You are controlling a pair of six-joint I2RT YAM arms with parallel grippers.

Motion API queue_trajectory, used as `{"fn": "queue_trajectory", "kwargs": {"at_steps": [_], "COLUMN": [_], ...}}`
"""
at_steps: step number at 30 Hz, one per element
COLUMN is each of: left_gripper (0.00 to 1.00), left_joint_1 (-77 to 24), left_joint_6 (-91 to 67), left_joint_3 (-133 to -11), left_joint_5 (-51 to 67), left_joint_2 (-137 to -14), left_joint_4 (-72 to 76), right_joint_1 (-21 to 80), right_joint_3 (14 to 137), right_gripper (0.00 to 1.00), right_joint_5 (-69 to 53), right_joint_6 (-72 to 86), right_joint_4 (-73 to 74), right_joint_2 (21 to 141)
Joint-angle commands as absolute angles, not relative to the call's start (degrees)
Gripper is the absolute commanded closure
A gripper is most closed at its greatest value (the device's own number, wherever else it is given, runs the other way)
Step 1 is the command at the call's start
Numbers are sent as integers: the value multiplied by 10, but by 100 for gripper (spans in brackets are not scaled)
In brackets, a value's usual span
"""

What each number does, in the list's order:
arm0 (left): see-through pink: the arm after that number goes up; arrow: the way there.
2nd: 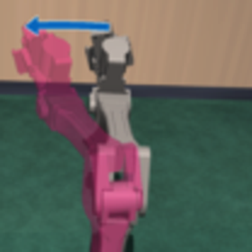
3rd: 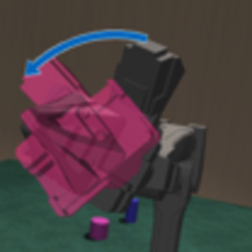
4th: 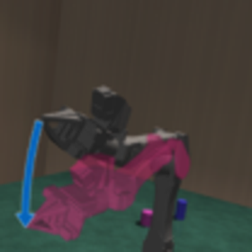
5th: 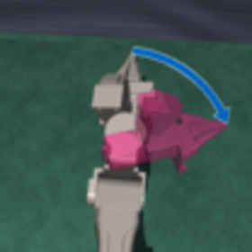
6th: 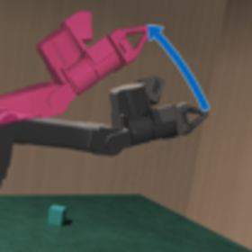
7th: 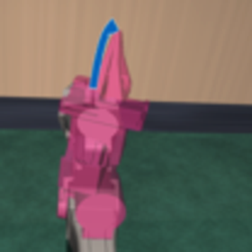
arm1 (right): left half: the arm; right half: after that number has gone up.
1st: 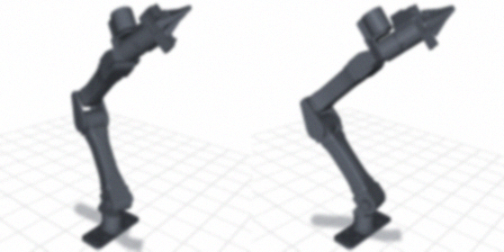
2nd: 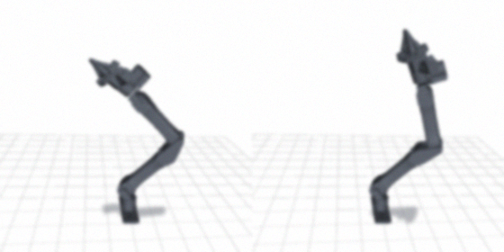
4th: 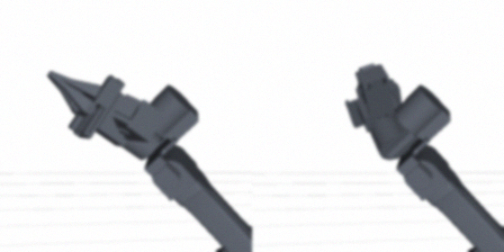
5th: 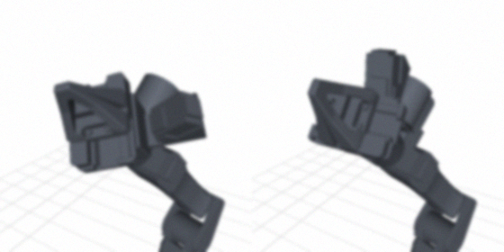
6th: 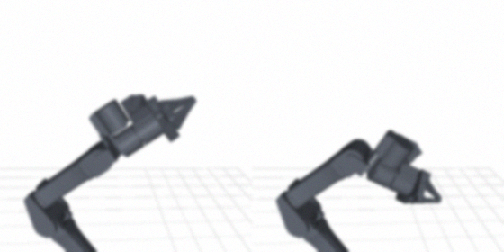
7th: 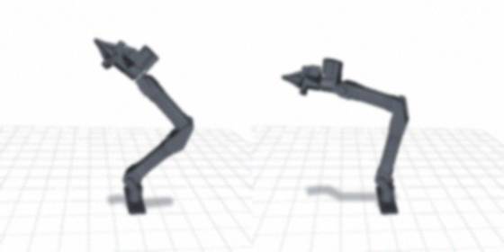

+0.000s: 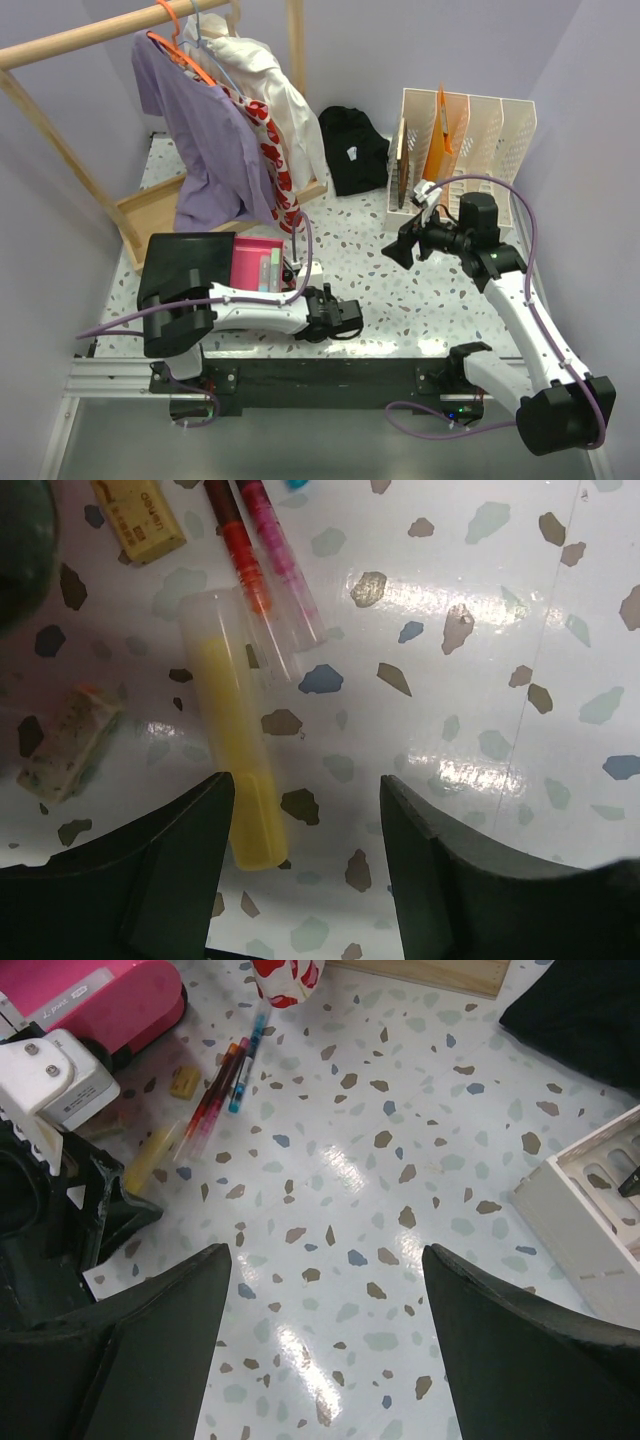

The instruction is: Organize the desk

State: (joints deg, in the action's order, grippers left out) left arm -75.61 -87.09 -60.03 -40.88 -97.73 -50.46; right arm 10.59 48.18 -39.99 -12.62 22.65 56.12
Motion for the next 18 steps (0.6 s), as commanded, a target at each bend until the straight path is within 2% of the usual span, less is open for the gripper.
{"fn": "queue_trajectory", "kwargs": {"at_steps": [1, 18], "left_gripper": [35, 38], "left_joint_1": [-755, -747], "left_joint_6": [-931, -933], "left_joint_3": [-592, -545], "left_joint_5": [-447, -427], "left_joint_2": [-990, -984], "left_joint_4": [-539, -525], "right_joint_1": [102, 99], "right_joint_3": [483, 484], "right_gripper": [18, 18], "right_joint_5": [-395, -390], "right_joint_6": [-123, -126], "right_joint_4": [207, 210], "right_joint_2": [562, 570]}}
